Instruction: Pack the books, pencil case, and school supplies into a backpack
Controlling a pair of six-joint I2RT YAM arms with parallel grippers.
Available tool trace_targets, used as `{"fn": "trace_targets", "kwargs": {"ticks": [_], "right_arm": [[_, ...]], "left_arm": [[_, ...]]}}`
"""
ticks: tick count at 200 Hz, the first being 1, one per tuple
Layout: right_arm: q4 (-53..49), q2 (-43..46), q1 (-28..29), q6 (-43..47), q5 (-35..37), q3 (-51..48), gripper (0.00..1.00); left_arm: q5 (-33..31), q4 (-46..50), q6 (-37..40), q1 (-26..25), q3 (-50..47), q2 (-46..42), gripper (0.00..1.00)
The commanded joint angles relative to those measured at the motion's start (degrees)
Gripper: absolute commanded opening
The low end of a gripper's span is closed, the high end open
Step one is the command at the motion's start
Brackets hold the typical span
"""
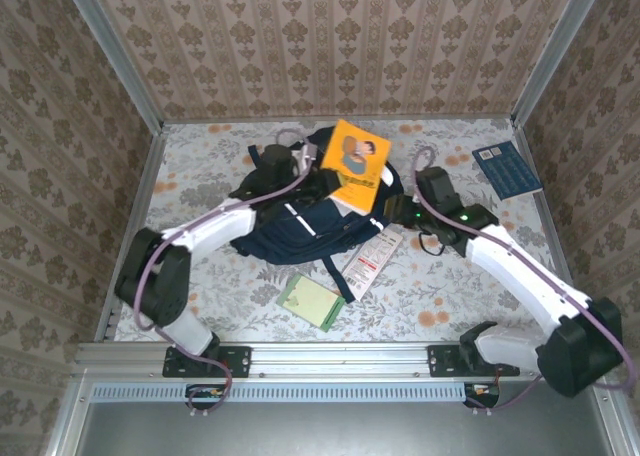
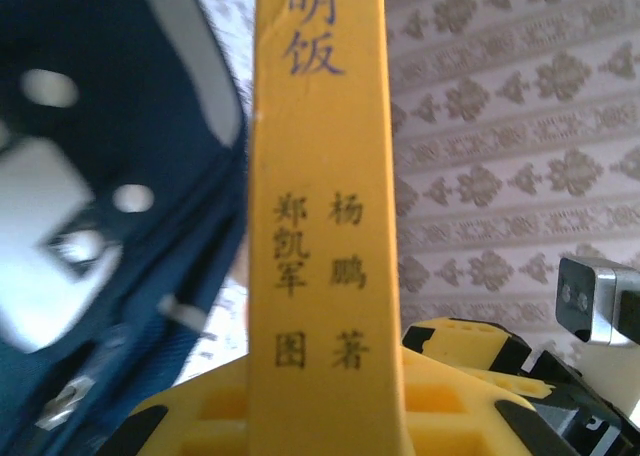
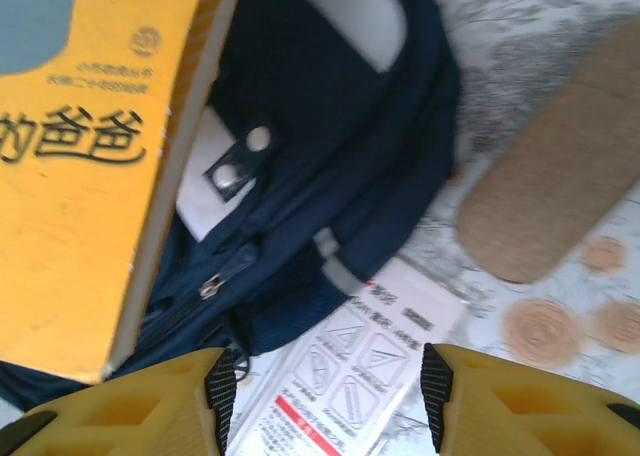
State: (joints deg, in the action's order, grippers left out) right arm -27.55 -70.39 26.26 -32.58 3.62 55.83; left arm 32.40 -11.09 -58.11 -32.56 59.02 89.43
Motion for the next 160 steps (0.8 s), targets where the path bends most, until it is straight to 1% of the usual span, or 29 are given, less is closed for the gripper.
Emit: {"fn": "trace_targets", "kwargs": {"ticks": [1,7,13,43,64,98,115,130,160], "right_arm": [[2.64,-5.89,5.25,3.39,3.27,5.45,0.55],[2.76,-7.91,6.76,3.92,3.52,7.17,0.56],[2.74,-10.38,8.16,4.37,3.69,8.86,0.56],[2.57,-21.72,14.27,6.66,3.38,17.58,0.57],[2.46,-29.16,17.63,8.31,3.06,23.98,0.57],[-0.79,-40.91,22.45,12.22,3.7,36.09,0.57],[-2.1,-45.27,24.19,13.74,4.37,41.26,0.58],[-2.91,-48.84,25.09,14.37,5.31,44.72,0.58],[-6.37,-54.3,25.74,15.59,7.52,49.94,0.58]], "left_arm": [[-5.17,2.99,4.84,4.89,-3.16,-10.15,0.0],[-6.18,4.69,5.37,5.97,-4.54,-12.7,0.0],[-6.99,5.61,5.63,8.84,-6.25,-15.42,0.0],[-9.46,12.1,5.2,17.31,-12.96,-27.37,0.0],[-11.02,17.41,5.09,22.36,-16.45,-34.95,0.0],[-12.13,26.35,5.33,30.05,-19.64,-45.49,0.0],[-12.73,31.06,6.41,31.99,-19.74,-48.56,0.0],[-14.18,34.56,7.6,32.53,-19.49,-50.45,0.0],[-14.39,35.21,8.1,33.08,-19.74,-51.37,0.0]]}}
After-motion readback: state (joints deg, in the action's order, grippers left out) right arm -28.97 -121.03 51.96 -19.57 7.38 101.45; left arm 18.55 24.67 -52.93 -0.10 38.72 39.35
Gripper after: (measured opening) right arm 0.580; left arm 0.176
